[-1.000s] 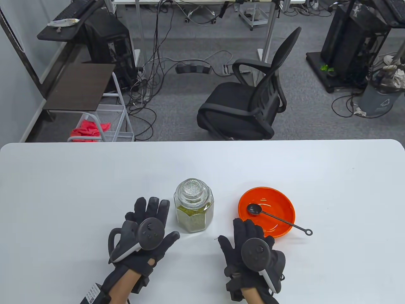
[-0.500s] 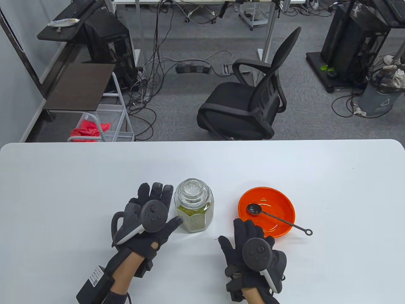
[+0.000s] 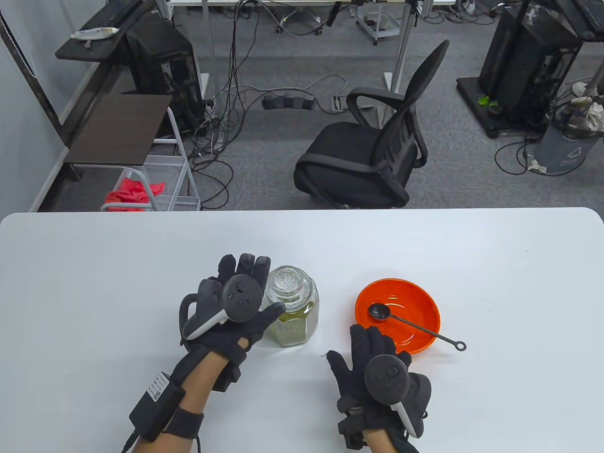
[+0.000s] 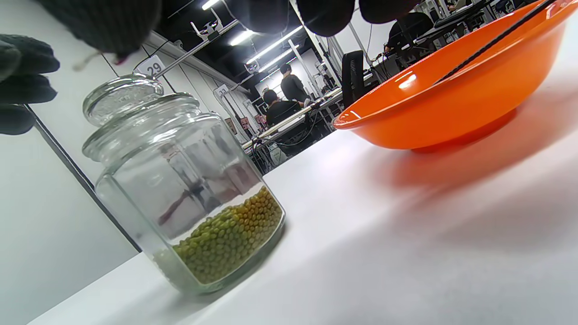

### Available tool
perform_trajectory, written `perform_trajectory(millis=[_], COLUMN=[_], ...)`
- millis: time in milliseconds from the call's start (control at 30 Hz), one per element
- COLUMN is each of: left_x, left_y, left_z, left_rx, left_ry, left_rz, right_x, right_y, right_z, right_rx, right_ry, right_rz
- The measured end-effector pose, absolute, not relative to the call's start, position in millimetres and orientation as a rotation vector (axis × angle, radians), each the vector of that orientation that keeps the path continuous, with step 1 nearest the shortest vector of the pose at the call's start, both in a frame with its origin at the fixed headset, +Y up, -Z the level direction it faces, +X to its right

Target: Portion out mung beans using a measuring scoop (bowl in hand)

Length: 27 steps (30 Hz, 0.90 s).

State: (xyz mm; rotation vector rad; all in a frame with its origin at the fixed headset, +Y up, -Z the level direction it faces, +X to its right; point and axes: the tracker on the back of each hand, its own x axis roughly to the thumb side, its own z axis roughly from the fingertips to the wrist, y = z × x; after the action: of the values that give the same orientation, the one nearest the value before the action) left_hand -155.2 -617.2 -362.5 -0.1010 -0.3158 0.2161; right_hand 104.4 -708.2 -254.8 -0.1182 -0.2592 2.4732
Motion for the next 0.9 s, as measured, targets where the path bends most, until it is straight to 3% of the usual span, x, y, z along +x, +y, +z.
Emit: perform_trajectory(millis=[200, 500, 900], left_x=[-140.0, -125.0, -125.3], left_y=[-619.1, -644.5, -646.5], left_z=[-383.9, -411.4, -405.0], left_rx=[-0.145, -0.267, -0.112], left_ry=[-0.338, -0.311, -0.343], left_rz=[0.263, 0.288, 0.349], right_x=[104.1, 106.3, 110.5], right_y=[-705.3, -705.8, -705.4], right_z=[-253.5, -254.2, -254.5], right_rx=[-0.112, -0.126, -0.150], right_ry=[-0.264, -0.240, -0.256], right_rz=[2.486, 2.484, 2.465])
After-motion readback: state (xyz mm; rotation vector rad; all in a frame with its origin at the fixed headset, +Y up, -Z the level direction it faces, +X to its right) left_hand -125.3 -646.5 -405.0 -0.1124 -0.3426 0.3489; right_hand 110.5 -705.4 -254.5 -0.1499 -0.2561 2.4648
